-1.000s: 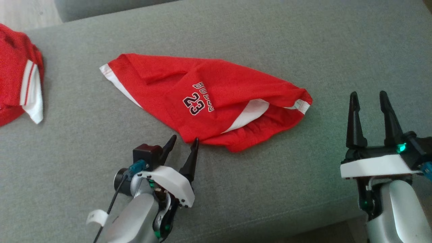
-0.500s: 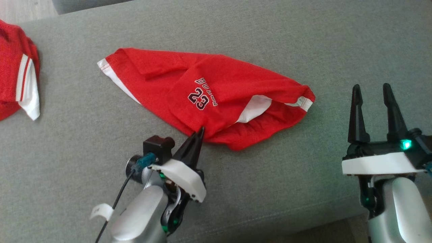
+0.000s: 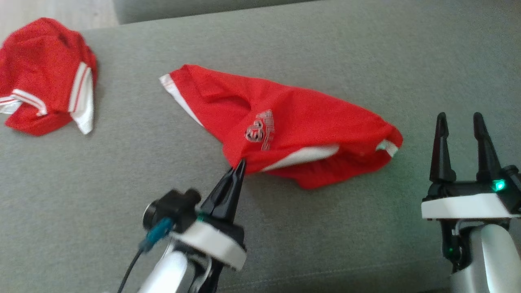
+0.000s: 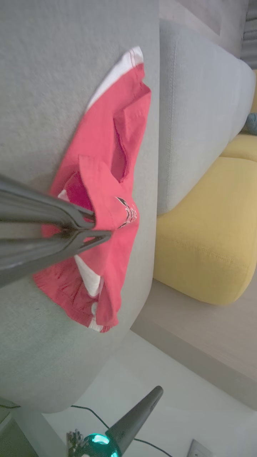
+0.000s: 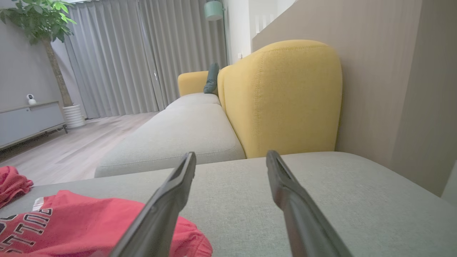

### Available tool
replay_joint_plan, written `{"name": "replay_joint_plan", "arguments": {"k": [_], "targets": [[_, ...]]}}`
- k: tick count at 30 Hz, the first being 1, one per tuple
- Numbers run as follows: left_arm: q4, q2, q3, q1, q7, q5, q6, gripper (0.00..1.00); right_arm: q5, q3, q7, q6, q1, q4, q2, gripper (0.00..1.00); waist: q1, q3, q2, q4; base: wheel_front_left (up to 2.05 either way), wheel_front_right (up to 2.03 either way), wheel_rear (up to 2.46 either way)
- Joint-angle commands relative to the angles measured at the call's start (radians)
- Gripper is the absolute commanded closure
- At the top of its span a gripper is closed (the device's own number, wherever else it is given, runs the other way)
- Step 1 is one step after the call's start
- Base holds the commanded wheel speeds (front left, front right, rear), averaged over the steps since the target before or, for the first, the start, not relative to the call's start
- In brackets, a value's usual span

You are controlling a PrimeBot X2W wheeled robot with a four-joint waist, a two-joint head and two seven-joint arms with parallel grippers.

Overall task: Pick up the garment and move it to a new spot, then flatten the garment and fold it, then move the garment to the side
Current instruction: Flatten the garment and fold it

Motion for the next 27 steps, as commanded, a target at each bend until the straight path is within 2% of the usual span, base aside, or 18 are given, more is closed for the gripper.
{"name": "replay_joint_plan", "arguments": {"k": [1, 7, 12, 17, 18, 22, 27], "targets": [[-0.052, 0.015, 0.039, -0.010, -0.009, 0.009, -0.005, 1.00, -0.001, 0.022, -0.009, 0.007, -0.014, -0.030, -0.006, 0.00, 0.0000, -0.022, 0.0000, 0.026, 0.00, 0.00, 0.00], [-0.169, 0.067, 0.085, 0.137, -0.009, 0.010, 0.034, 1.00, 0.005, 0.026, -0.009, 0.007, -0.005, -0.028, -0.006, 0.00, 0.0000, -0.039, 0.0000, 0.051, 0.00, 0.00, 0.00], [-0.154, 0.090, 0.125, 0.145, -0.008, -0.008, 0.051, 1.00, 0.007, 0.038, -0.009, 0.007, -0.011, -0.025, -0.006, 0.00, 0.0000, -0.031, 0.0000, 0.038, 0.00, 0.00, 0.00], [-0.022, 0.099, 0.157, 0.045, -0.002, -0.015, 0.046, 1.00, 0.011, 0.058, -0.009, 0.007, -0.021, -0.029, -0.006, 0.00, 0.0000, -0.006, 0.0000, -0.006, 0.00, 0.00, 0.00], [0.046, 0.105, 0.165, -0.008, 0.002, -0.013, 0.042, 1.00, 0.013, 0.063, -0.009, 0.007, -0.026, -0.030, -0.006, 0.00, 0.0000, 0.007, 0.0000, -0.027, 0.00, 0.00, 0.00], [0.179, 0.112, 0.182, -0.112, 0.001, -0.008, 0.036, 1.00, 0.017, 0.070, -0.009, 0.007, -0.034, -0.035, -0.006, 0.00, 0.0000, 0.035, 0.0000, -0.066, 0.00, 0.00, 0.00], [0.315, 0.118, 0.205, -0.198, -0.004, -0.008, 0.035, 1.00, 0.023, 0.069, -0.009, 0.007, -0.039, -0.035, -0.006, 0.00, 0.0000, 0.059, 0.0000, -0.095, 0.00, 0.00, 0.00]]}}
